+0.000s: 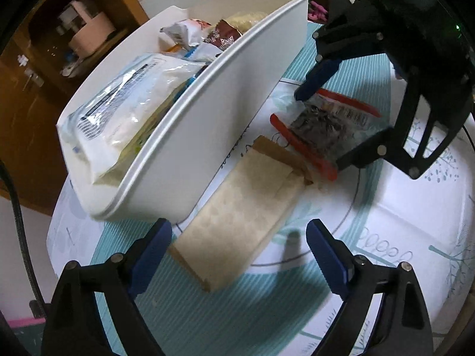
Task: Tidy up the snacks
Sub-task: 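Grasp the tan wafer biscuit with the left tool while the right grasps the brownie pack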
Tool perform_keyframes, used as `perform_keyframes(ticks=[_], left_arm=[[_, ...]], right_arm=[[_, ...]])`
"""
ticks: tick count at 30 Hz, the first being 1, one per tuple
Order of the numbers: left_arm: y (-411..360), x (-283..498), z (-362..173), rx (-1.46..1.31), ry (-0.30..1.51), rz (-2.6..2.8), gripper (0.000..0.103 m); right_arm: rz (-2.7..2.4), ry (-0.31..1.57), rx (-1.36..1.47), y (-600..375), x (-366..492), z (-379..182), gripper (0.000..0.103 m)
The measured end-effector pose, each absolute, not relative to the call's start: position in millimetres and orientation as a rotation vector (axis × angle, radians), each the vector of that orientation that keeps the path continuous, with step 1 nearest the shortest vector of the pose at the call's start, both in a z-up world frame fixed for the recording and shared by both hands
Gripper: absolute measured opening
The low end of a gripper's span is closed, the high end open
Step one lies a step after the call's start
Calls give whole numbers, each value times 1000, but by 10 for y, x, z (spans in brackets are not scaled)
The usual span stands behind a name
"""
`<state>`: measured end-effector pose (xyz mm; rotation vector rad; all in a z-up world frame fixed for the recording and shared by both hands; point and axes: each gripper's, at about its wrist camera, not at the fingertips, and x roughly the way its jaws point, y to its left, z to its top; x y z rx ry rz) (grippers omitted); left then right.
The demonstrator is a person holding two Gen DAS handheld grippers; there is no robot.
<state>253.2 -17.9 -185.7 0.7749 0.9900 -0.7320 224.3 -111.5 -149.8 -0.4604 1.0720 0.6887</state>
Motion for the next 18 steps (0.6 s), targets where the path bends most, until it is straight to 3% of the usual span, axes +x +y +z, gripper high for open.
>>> perform_keyframes(ticks=[1,7,12,13,14,18], left_arm=[[-205,2554,-1876,775,997,-739,89],[-288,2699,-1957,752,1058,-803,84],[-314,2772,-1972,742,1094,-836,83],[-325,2789,-1964,745,1098,-841,78],[-334,2781,-1948,743,1101,-853,66],[-409,2733,-1925,741,1125,-809,62]], right_arm=[[709,1084,-434,-1132,2250,-1501,59],[736,1088,-383,-1257,2134,-1453,42],[763,1111,-316,-1355,1979,-1432,41],[766,1110,-303,-1360,1941,-1426,41],[766,1109,-295,-1362,1897,-1413,41],[774,1092,-247,-1350,1786,-1401,40]])
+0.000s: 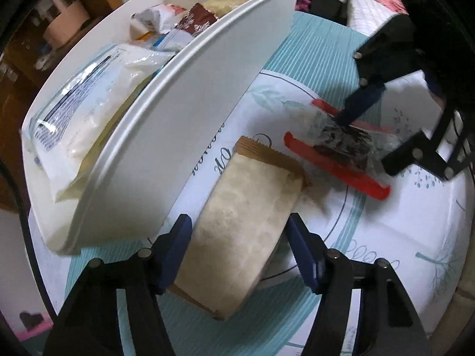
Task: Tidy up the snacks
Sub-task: 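Grasp the tan wafer biscuit with the left tool while the right grasps the brownie pack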
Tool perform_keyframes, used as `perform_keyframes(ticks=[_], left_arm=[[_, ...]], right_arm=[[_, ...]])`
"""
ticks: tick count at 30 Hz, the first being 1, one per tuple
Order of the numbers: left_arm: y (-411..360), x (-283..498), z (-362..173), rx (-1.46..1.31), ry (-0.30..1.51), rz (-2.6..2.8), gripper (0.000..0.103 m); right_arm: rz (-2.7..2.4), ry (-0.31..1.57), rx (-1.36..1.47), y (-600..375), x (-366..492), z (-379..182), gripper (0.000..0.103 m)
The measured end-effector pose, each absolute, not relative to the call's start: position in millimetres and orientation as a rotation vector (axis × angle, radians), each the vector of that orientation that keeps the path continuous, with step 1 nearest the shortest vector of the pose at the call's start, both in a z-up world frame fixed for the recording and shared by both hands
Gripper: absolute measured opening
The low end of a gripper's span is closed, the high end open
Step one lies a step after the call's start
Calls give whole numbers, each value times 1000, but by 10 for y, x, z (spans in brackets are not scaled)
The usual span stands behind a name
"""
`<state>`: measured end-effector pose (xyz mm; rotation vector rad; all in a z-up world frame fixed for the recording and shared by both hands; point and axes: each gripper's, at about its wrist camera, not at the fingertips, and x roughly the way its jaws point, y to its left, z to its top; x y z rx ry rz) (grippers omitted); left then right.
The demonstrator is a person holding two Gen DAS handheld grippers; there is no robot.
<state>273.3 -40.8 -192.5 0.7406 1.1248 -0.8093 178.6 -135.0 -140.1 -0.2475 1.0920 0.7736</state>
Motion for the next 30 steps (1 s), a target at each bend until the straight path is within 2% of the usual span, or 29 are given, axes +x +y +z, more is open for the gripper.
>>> perform_keyframes(ticks=[3,5,6,7,8,13,15,17,18,20,22,30], left_arm=[[-407,2694,-1906,713,1156,-750,60],[-389,2655,-1879,680,1169,-684,55],[-378,2622,-1846,663,1159,-653,49],[-375,2580,-1778,639,1139,-633,31],[-375,2550,-1721,610,1139,-615,0],[-258,2562,-1854,496,1269,-505,0],[-124,2570,-1818,410,1275,-505,3],[-31,2617,-1802,363,1283,-485,14],[5,2630,-1783,359,1268,-472,32],[56,2635,-1737,390,1216,-438,79],[115,2618,-1675,426,1137,-406,85],[370,2832,-1596,453,1068,-441,85]], right_arm=[[780,1072,-201,-1363,1665,-1342,40],[776,1055,-169,-1404,1588,-1289,40],[773,1049,-155,-1456,1570,-1256,40],[769,1042,-139,-1477,1531,-1234,40],[761,1033,-118,-1510,1477,-1203,40],[729,1008,-63,-1675,1403,-1090,40],[718,1007,-51,-1694,1330,-1048,40],[713,1003,-46,-1679,1245,-1003,40],[713,1003,-43,-1693,1288,-1005,40],[711,1000,-33,-1709,1249,-988,40],[714,1002,-22,-1711,1271,-994,40],[707,1005,4,-1700,1296,-1011,40]])
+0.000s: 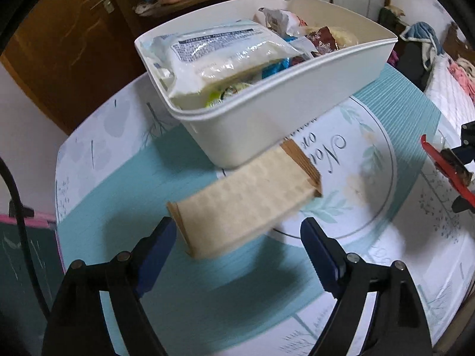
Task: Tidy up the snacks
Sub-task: 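Grasp the tan wafer biscuit with the left tool while the right grasps the brownie pack, then lift the wafer with the left tool while the right lifts the brownie pack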
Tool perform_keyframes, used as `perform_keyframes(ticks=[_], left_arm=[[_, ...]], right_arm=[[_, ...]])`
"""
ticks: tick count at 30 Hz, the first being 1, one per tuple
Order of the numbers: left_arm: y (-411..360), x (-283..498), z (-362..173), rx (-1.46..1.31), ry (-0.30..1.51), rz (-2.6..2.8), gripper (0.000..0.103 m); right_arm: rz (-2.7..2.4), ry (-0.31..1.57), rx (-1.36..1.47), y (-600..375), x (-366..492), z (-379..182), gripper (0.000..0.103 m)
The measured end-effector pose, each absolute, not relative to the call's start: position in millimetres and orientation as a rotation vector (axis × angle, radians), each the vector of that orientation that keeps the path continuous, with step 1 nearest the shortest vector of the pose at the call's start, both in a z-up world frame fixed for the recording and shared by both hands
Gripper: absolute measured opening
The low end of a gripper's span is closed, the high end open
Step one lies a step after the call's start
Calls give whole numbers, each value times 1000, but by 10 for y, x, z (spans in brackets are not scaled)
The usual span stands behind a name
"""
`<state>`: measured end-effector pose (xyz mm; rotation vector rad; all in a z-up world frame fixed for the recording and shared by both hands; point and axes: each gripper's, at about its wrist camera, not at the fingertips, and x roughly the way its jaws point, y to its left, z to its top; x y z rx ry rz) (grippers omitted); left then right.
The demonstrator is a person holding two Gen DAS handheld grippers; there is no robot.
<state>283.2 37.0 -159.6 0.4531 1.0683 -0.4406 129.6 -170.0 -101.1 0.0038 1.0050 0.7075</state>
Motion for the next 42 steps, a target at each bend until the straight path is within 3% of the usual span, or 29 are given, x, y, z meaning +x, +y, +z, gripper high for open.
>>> perform_keyframes(ticks=[21,23,25,28,30,32,34,36,37,39,40,42], left_arm=[[514,3274,-2049,653,1164,-907,84],[491,3221,-2003,663,1162,-932,66],[433,3122,-1922,652,1192,-967,56],[382,3015,-1903,695,1213,-997,56],[302,2970,-1916,735,1213,-984,69],[196,2893,-1977,765,1250,-985,96],[89,2789,-2022,808,1244,-968,103],[25,2784,-1999,798,1257,-953,102],[20,2793,-1986,785,1266,-935,99],[25,2847,-1921,736,1263,-898,77],[58,2913,-1846,694,1265,-867,52],[120,2978,-1827,619,1327,-818,52]], right_arm=[[699,1063,52,-1675,1479,-1081,40],[705,1066,57,-1655,1490,-1084,40],[708,1069,59,-1638,1494,-1089,40],[711,1070,52,-1602,1486,-1090,40],[715,1067,52,-1579,1483,-1080,40],[718,1063,52,-1561,1480,-1071,40],[721,1060,52,-1545,1472,-1057,40],[722,1055,52,-1532,1457,-1038,40],[723,1054,56,-1532,1450,-1033,40],[723,1051,65,-1542,1438,-1033,41],[722,1051,68,-1543,1433,-1035,41],[723,1051,84,-1541,1418,-1047,41]])
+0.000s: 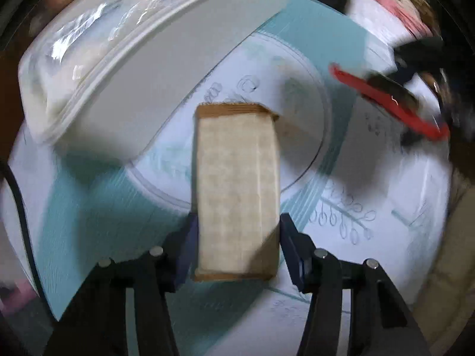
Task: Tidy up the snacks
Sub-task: 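Lift the wafer with the left tool while the right lifts the brownie pack, then carry the wafer and brownie pack over the basket and release them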
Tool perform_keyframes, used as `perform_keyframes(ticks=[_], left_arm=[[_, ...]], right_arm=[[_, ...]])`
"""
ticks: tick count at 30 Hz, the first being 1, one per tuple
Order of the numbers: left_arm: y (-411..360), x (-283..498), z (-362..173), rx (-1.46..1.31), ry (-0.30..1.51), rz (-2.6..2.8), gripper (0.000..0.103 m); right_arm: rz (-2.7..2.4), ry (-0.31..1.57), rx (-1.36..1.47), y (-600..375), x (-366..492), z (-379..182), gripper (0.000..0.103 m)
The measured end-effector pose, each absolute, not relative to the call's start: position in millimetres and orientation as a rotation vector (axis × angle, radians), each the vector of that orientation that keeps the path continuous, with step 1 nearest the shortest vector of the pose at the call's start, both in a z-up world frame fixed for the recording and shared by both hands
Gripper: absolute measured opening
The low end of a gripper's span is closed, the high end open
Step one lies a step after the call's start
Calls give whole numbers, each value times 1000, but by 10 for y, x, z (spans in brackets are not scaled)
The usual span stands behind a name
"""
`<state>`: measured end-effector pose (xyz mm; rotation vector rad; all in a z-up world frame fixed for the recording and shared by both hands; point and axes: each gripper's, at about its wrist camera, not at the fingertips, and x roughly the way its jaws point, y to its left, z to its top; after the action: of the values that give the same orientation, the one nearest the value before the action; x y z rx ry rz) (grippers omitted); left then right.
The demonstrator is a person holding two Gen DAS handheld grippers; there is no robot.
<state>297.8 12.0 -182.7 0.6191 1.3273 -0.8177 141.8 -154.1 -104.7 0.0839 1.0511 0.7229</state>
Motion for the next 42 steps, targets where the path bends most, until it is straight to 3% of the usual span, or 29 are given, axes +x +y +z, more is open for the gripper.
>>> perform_keyframes(ticks=[12,23,34,42], left_arm=[[150,2503,-1485,472,1253,-564,51],[-35,2089,42,438,927,-473,51],[-128,2386,1338,367,677,-306,51],[-202,3043,1261,259,676,-228,52]], right_arm=[[730,961,92,-1576,1253,-738,41],[725,810,27,-1492,1257,77,41],[571,638,-43,-1543,1662,1140,41],[358,662,15,-1623,2440,1329,41]])
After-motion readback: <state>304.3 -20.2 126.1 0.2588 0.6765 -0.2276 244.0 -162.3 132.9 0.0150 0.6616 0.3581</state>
